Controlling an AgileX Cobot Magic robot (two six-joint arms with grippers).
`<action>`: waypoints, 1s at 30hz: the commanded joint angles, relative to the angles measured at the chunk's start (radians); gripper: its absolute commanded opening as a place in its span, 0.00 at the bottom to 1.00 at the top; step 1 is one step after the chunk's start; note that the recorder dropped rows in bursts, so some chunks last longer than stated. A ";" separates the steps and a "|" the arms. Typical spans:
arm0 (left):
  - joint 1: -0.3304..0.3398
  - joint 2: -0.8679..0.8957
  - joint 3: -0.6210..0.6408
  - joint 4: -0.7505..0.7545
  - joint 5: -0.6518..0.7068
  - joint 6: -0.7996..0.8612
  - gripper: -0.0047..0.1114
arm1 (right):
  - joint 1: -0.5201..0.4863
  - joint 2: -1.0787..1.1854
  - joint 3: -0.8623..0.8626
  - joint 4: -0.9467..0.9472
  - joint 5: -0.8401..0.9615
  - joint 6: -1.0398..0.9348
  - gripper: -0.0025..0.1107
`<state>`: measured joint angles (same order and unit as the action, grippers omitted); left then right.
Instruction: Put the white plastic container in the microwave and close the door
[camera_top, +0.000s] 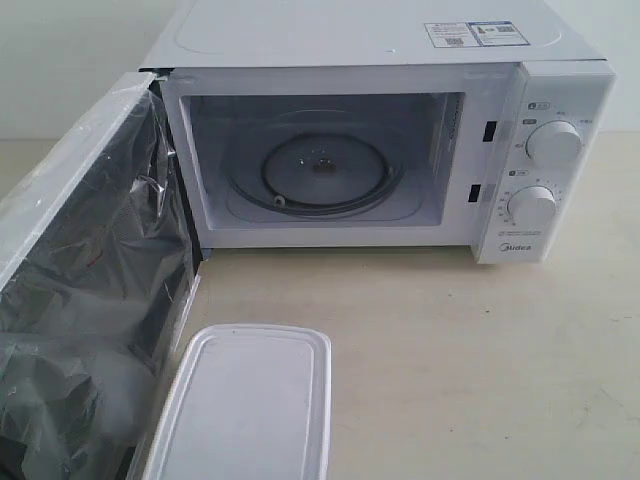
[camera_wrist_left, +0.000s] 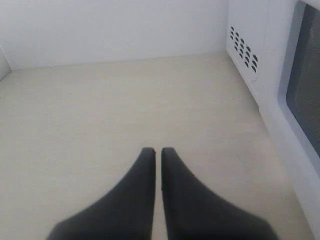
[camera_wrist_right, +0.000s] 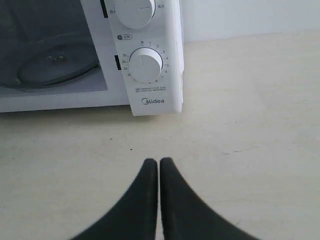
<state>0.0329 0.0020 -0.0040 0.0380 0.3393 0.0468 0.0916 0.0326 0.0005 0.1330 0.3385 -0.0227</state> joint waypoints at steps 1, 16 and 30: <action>-0.003 -0.002 0.004 0.003 -0.008 -0.002 0.08 | -0.002 0.000 0.000 -0.004 -0.005 -0.002 0.02; -0.003 -0.002 0.004 0.003 -0.008 -0.002 0.08 | -0.002 0.000 0.000 -0.004 -0.005 -0.002 0.02; -0.003 -0.002 0.004 0.003 -0.008 -0.002 0.08 | -0.002 0.000 0.000 -0.090 -0.332 -0.140 0.02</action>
<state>0.0329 0.0020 -0.0040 0.0380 0.3393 0.0468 0.0916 0.0326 0.0005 0.0537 0.1439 -0.1498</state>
